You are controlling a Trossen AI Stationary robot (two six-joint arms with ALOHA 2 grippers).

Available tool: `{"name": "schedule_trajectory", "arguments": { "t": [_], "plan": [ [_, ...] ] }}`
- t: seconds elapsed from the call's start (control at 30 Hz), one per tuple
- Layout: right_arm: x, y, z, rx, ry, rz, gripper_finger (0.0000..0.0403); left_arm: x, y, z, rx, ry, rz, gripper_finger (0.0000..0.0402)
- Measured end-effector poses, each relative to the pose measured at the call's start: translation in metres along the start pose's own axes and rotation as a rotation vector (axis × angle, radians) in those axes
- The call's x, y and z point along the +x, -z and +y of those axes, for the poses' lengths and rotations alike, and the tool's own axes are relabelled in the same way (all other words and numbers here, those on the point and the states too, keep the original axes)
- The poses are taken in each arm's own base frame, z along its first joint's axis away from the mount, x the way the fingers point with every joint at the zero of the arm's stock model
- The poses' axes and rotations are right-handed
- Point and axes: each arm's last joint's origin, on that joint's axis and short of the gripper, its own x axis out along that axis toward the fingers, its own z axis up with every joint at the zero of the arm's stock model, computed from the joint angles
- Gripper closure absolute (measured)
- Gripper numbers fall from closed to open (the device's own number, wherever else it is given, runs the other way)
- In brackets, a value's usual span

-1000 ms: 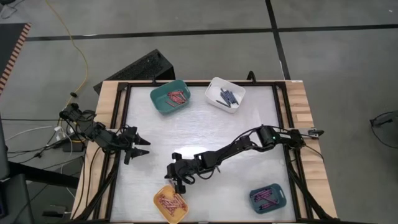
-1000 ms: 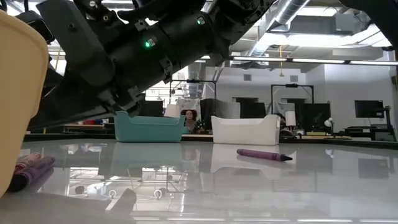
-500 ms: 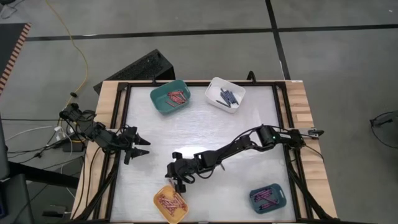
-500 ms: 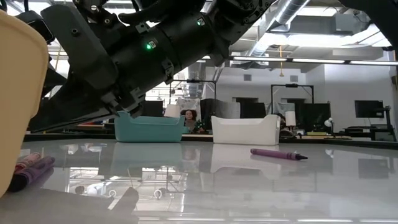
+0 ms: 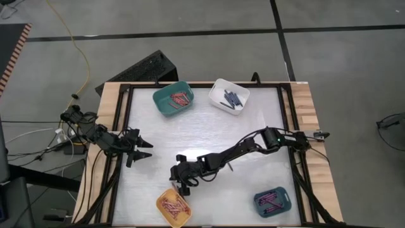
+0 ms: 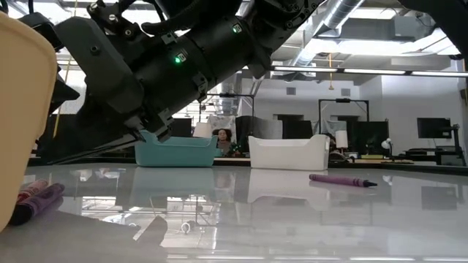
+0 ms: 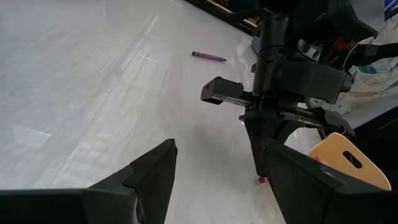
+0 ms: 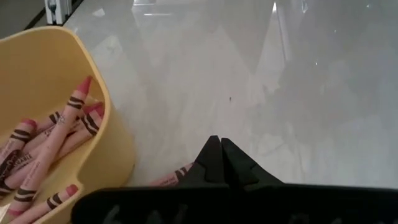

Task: Sort crayons
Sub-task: Adjust the crayons

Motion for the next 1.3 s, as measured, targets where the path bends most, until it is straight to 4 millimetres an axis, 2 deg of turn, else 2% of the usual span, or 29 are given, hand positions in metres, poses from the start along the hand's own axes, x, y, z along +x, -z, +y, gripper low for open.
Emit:
{"name": "schedule_trajectory", "arguments": {
  "t": [0.63, 1.03, 1.3],
  "plan": [
    [0.0, 0.008, -0.001, -0.002, 0.022, 0.08, 0.0403, 0.0, 0.0, 0.0, 0.0, -0.001, 0.0, 0.0174],
    [-0.004, 0.017, -0.002, 0.029, 0.144, 0.175, 0.0403, 0.0, 0.0, 0.0, 0.0, 0.0, 0.0, 0.0174],
    [-0.004, 0.005, 0.002, -0.037, 0.129, 0.06, 0.0403, 0.0, 0.0, 0.0, 0.0, 0.0, 0.0, 0.0174]
  ]
}}
